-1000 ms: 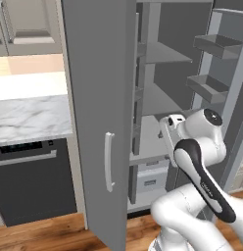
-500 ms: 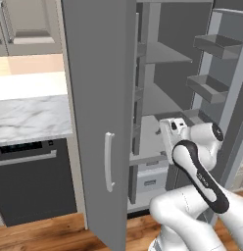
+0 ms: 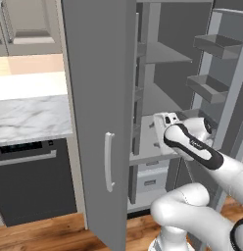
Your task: Place one of the steaks on the plate and the other in the bowl. Then place the bowl in the fridge.
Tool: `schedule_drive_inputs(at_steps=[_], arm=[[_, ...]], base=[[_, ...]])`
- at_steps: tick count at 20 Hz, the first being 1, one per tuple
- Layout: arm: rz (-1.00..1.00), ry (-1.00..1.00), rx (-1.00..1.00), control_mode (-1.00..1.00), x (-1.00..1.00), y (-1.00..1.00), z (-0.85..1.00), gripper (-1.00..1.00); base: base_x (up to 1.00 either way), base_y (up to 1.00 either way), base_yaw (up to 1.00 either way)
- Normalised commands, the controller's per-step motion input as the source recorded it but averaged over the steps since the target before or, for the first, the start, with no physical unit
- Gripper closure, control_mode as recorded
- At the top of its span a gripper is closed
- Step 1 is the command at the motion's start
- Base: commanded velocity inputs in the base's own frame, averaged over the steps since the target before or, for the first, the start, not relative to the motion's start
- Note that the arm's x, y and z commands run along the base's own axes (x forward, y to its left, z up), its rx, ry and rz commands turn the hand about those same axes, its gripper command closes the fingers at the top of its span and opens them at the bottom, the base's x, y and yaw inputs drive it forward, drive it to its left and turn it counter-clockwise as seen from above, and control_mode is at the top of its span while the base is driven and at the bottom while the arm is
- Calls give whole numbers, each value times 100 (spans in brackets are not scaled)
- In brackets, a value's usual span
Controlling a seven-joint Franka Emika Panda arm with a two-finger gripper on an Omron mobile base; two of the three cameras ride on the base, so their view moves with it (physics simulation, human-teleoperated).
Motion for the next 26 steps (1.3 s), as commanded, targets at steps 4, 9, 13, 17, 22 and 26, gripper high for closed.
schedule_drive_inputs(at_steps=[4,9,13,17,22,26], arm=[[16,-6,4,-100,39,0,-8,-100],[13,-6,2,-100,25,4,-2,-100],[3,-1,0,-100,2,37,0,-100],[0,0,0,-100,1,44,0,-100],[-1,0,0,-100,0,42,0,-100],[-1,0,0,-100,-25,38,0,-100]], base=[[0,0,0],[0,0,0],[0,0,0],[0,0,0],[0,0,0],[0,0,0]])
